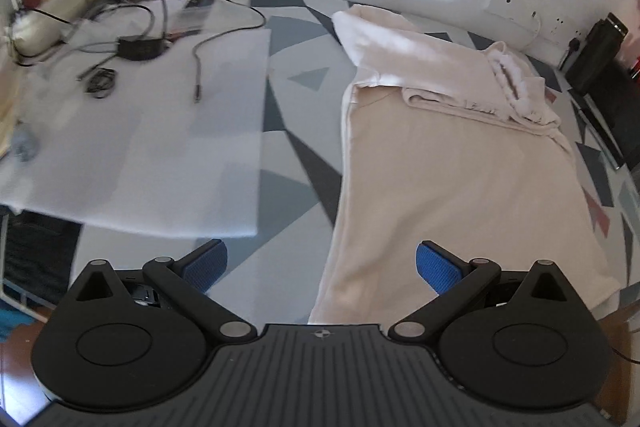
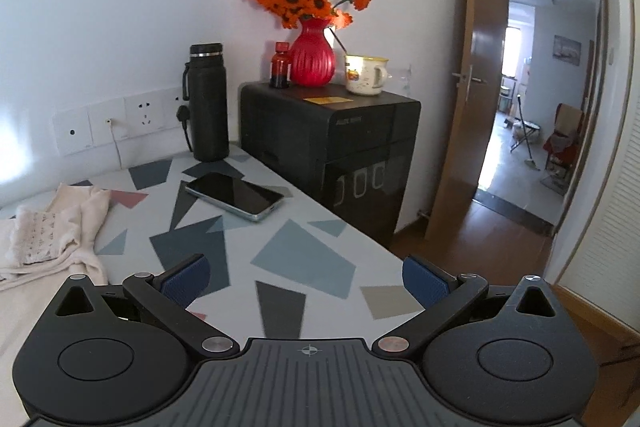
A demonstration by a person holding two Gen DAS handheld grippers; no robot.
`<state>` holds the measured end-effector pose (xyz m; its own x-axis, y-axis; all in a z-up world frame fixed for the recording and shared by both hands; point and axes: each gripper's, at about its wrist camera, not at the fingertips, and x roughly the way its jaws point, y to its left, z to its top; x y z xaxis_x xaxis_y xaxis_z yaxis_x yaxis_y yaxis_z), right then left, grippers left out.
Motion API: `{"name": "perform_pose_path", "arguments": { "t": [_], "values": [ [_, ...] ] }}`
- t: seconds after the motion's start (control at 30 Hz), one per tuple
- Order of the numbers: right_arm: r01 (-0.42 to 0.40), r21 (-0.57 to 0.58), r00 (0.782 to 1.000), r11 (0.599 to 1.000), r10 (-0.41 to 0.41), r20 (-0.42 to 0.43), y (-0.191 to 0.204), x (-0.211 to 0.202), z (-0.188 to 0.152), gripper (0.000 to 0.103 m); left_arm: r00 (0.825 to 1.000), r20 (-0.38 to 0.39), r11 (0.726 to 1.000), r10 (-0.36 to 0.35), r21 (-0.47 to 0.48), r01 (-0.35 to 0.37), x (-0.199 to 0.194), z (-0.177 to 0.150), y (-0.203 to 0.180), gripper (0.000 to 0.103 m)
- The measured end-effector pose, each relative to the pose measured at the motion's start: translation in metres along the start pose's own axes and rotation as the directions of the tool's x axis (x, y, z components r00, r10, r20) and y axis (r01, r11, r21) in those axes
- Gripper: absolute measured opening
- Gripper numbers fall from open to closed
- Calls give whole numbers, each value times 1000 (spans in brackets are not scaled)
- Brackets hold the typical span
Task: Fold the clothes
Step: 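Move both open grippers toward the sweatshirt hem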
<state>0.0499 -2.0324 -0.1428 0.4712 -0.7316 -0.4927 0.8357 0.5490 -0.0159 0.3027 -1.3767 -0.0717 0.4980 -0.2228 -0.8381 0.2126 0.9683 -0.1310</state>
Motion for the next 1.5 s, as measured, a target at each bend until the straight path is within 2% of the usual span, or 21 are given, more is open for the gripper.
{"name": "perform_pose_path", "arguments": {
  "t": [0.17,0.23,0.27,0.4,0.47,0.53,0.63,0.77,1.03,1.2,1.5],
  "values": [
    [-25,-23,1000,999,25,-3,-13,9,2,102,999,-19,998,51,-22,-52,3,-13,4,102],
    [-72,-27,997,997,71,-30,-17,16,-1,102,999,-24,998,46,-38,-47,10,-16,4,102],
    [-122,-27,991,992,121,-54,-16,20,-3,102,999,-23,998,48,-35,-49,16,-17,2,102],
    [-287,-36,947,957,278,-159,4,36,-23,102,998,4,998,56,-9,-56,38,-19,-8,102],
    [-347,-58,926,936,332,-181,23,41,-35,102,997,26,998,70,4,-71,50,-18,-13,102],
    [-399,-87,905,913,378,-195,44,44,-45,102,998,12,998,63,-8,-62,61,-14,-17,102],
    [-469,-147,875,871,435,-215,74,49,-57,102,999,-4,999,40,-25,-40,74,-12,-19,102],
    [-516,-232,845,824,447,-293,113,56,-66,102,998,-33,998,56,5,-56,89,-13,-27,102],
    [-497,-237,845,835,404,-350,136,64,-73,102,997,-36,996,73,45,-71,104,-11,-42,103],
    [-495,-220,832,840,386,-397,139,75,-80,102,995,-27,993,92,70,-90,107,-10,-48,103],
    [-473,-204,847,857,379,-373,139,75,-85,102,995,-17,993,98,67,-97,108,-11,-50,103]
  ]
}}
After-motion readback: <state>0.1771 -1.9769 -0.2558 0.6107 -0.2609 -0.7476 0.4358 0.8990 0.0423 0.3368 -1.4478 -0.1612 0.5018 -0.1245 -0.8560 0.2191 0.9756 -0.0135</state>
